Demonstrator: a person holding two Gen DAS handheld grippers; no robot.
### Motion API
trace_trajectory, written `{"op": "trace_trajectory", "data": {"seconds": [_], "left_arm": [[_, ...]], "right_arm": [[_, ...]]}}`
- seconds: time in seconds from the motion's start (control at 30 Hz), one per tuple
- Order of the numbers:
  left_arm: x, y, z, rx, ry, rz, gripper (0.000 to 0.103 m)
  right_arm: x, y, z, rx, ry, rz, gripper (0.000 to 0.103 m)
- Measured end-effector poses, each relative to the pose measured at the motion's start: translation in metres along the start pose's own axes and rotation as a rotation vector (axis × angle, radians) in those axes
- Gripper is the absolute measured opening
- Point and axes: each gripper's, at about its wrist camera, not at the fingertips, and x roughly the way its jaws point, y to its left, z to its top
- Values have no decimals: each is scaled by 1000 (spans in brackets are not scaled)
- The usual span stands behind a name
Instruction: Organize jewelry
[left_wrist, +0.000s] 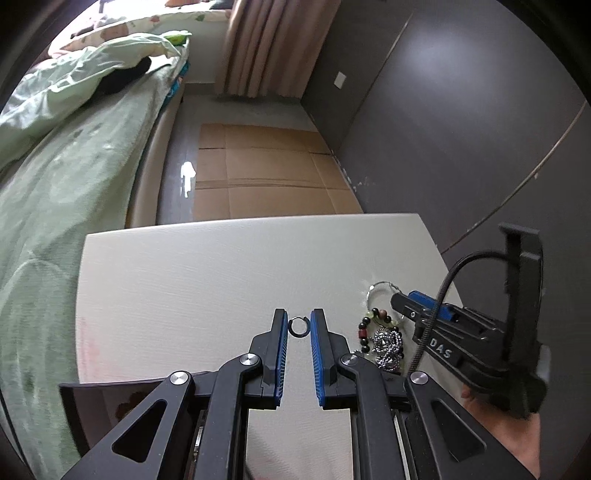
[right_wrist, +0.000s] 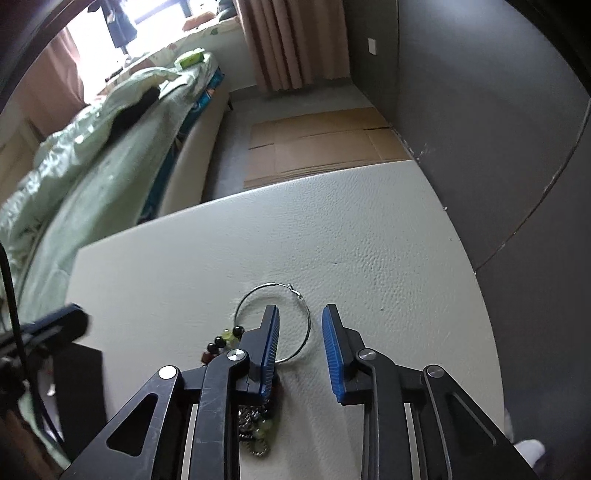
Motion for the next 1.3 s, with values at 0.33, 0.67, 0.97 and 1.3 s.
{"op": "trace_trajectory", "data": {"seconds": [0.33,0.67,0.97,1.3], "left_arm": [[-34,13,-2,-28,-55,-9,13],[-65,19,-7,-45,-97,-13,4],[-60,23,-12,-35,-41,5,4],[-56,25,-10,-48,5,24,59]], "right_arm": [[-9,0,-2,-45,-25,-11,4],[-61,0,-4,-5,-137,124,4],[-92,23,-10,-28,-202,183,4],[-107,36,-25,-30,-203,344,4]]}}
